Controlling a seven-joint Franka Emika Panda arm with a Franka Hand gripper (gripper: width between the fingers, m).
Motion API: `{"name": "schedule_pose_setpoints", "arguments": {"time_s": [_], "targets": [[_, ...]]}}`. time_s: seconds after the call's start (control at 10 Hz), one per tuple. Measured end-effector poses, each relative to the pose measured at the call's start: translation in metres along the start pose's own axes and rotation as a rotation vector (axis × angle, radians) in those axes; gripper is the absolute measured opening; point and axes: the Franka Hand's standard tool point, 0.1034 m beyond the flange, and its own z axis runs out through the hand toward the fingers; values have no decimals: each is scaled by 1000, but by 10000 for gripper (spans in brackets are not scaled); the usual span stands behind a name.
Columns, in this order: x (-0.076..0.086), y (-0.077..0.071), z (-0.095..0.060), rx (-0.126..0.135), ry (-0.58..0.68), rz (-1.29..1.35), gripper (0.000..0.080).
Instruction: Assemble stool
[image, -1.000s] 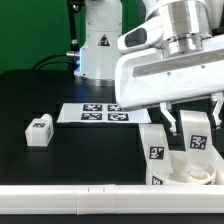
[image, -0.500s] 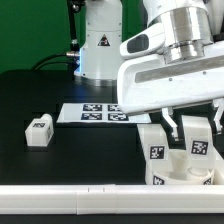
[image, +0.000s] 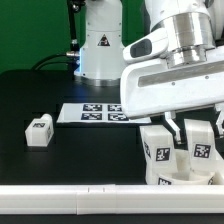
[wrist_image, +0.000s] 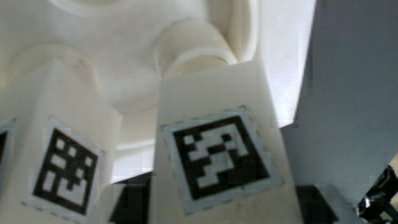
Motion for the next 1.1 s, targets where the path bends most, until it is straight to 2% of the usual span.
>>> {"name": "schedule_pose_setpoints", "arguments": {"time_s": [0.2,0.3,0.4,0.5,0.6,0.8,1.1], "targets": [[0,0,0,0,0,0,324],[0,0,0,0,-1,0,408],[0,0,0,0,-1,0,548],[2,-3,-3,4,-25,1,548],[8,-4,-11,8,-47,0,628],[20,-5,-26,12,-87,-1,645],[9,-7,-33,36,-275,-104,649]]}}
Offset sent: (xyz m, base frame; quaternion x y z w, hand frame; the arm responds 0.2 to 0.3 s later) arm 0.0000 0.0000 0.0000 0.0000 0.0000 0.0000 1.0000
